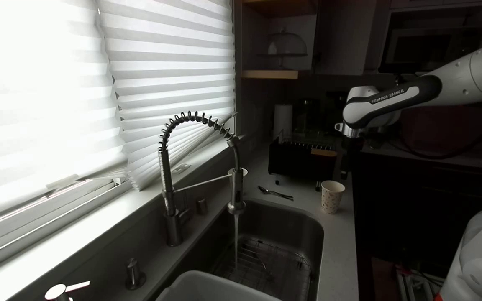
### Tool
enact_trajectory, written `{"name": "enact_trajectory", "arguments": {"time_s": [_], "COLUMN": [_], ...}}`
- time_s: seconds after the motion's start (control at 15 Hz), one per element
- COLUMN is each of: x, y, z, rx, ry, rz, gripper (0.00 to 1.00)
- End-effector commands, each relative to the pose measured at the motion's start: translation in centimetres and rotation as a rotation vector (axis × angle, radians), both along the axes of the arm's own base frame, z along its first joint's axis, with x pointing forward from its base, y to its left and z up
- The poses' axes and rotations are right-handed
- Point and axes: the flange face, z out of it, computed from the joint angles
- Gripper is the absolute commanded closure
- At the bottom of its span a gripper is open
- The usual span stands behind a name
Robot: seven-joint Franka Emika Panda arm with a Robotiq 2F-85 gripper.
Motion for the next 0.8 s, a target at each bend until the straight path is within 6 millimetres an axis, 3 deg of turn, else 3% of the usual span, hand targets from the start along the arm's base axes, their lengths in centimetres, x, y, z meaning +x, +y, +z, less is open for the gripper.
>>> {"name": "enact_trajectory", "arguments": {"time_s": [0.0, 0.2, 0.27, 0.33, 0.4, 0.73], "x": [0.2, 0.5, 0.5, 0.6, 0.7, 1.1], "y": [0.1, 0.1, 0.1, 0.1, 0.1, 0.1], "z": [-1.7, -2.4, -2.7, -2.8, -2.9, -3.5], "rx": [0.008, 0.009, 0.010, 0.013, 0.022, 0.046], "ry": [-0.021, -0.032, -0.034, -0.035, -0.041, -0.054], "rz": [-0.033, -0.051, -0.059, -0.064, -0.065, -0.084], "gripper": [0.00, 0.02, 0.11, 0.27, 0.30, 0.70]}}
